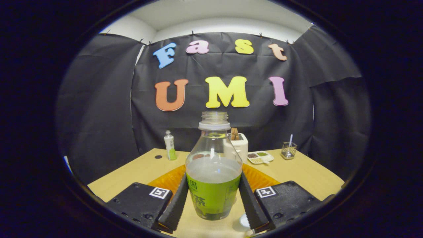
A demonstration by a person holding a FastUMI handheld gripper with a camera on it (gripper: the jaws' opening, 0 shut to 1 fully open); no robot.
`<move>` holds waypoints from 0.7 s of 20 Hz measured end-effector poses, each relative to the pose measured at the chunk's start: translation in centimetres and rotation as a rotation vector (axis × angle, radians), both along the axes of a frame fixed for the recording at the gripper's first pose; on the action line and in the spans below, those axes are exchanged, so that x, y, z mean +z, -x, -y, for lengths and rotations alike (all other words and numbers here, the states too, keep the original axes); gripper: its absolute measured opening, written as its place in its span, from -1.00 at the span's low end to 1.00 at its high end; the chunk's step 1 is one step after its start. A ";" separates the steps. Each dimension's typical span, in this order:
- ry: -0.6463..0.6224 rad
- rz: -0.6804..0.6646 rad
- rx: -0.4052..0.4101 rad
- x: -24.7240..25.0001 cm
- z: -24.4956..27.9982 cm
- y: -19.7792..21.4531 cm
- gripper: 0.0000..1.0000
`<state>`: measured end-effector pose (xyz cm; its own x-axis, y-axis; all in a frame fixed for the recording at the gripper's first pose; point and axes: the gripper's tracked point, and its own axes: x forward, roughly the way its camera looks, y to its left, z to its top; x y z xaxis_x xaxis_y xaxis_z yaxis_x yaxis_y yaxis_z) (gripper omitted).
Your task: Take the bottle from table, then pour the juice into the cup, finally place the bottle on the coaster
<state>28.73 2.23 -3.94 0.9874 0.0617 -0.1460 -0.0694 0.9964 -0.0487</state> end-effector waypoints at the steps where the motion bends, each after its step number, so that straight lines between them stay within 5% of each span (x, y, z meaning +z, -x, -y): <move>1: 0.028 -0.002 -0.016 -0.6 0.2 -0.7 0.61; 14: 0.038 0.031 -0.101 -3.9 1.7 -9.7 0.63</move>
<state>38.39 0.56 -7.89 0.9923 -0.0438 -0.1157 0.0338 0.9956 -0.0870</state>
